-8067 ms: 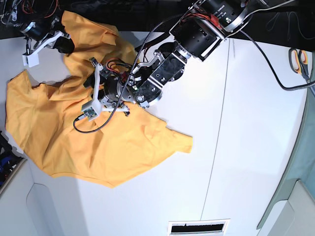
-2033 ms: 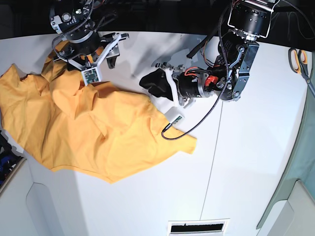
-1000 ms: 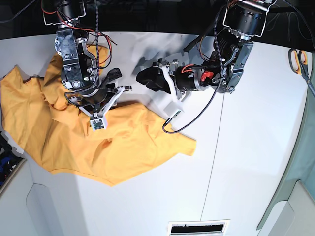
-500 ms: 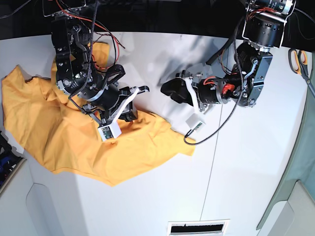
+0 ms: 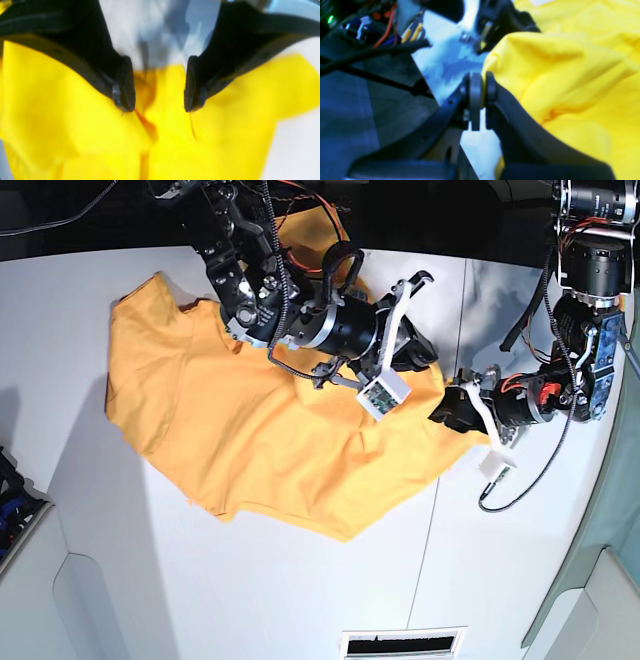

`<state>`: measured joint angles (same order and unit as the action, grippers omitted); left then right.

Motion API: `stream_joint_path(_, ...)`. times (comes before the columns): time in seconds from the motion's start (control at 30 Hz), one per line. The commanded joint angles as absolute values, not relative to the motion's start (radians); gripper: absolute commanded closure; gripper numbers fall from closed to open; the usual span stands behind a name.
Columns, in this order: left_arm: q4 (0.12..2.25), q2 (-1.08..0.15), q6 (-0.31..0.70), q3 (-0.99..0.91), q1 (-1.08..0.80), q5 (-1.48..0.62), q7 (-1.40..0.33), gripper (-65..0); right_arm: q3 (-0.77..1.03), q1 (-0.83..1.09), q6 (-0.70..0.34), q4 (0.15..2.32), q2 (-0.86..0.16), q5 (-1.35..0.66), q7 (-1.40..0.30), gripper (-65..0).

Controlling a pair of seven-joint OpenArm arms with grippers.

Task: Layout the t-shirt on the table in an organized manner, then fold the t-shirt properly
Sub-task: 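Grasp the shirt edge with the left gripper beside the right gripper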

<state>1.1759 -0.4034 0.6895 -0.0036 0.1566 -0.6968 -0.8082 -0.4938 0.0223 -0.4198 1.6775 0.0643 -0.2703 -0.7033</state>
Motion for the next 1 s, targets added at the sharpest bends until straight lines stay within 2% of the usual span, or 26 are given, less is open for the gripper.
stream_joint_path(0.0, 1.190, -0.429, 0.698, -0.014, 0.178, -0.714, -0.793, -34.8, -0.501, 0.012, -0.426, 1.698, 0.083, -0.267, -0.677, 0.0)
stream_joint_path(0.03, 1.190, -0.440, 0.698, -0.014, 0.178, -0.714, -0.793, -34.8, -0.502, 0.012, -0.426, 1.698, 0.086, -0.258, -0.677, 0.0)
stream_joint_path(0.07, 1.190, -0.448, 0.698, -0.014, 0.180, -0.714, -0.793, -34.8, -0.501, 0.011, -0.423, 1.698, 0.086, -0.257, -0.677, -3.8)
stream_joint_path(0.13, 1.190, -0.458, 0.698, -0.014, 0.180, -0.715, -0.793, -34.8, -0.496, 0.011, -0.422, 1.698, 0.086, -0.253, -0.677, -18.7)
stream_joint_path(0.2, 1.190, -0.463, 0.698, -0.014, 0.180, -0.728, -0.794, -34.8, -0.486, 0.011, -0.423, 1.699, 0.086, -0.253, -0.677, -26.7)
stream_joint_path(0.47, 1.190, -0.464, 0.698, -0.014, 0.179, -0.929, -0.964, -34.8, -0.359, 0.002, -0.422, 1.799, 0.086, -0.223, -0.674, -27.6)
stream_joint_path(0.67, 1.192, -0.487, 0.698, -0.016, 0.147, -1.083, -1.034, -34.8, -0.138, -0.029, -0.325, 1.770, 0.075, -0.108, -0.647, -27.6)
stream_joint_path(0.83, 1.212, -0.499, 0.698, -0.067, 0.094, -1.135, -1.060, -34.8, 0.038, -0.044, -0.291, 1.694, 0.000, -0.118, -0.620, -27.5)
stream_joint_path(0.97, 1.242, -0.499, 0.698, -0.138, 0.050, -1.163, -1.091, -34.8, 0.108, -0.043, -0.291, 1.606, -0.078, -0.165, -0.617, -27.6)
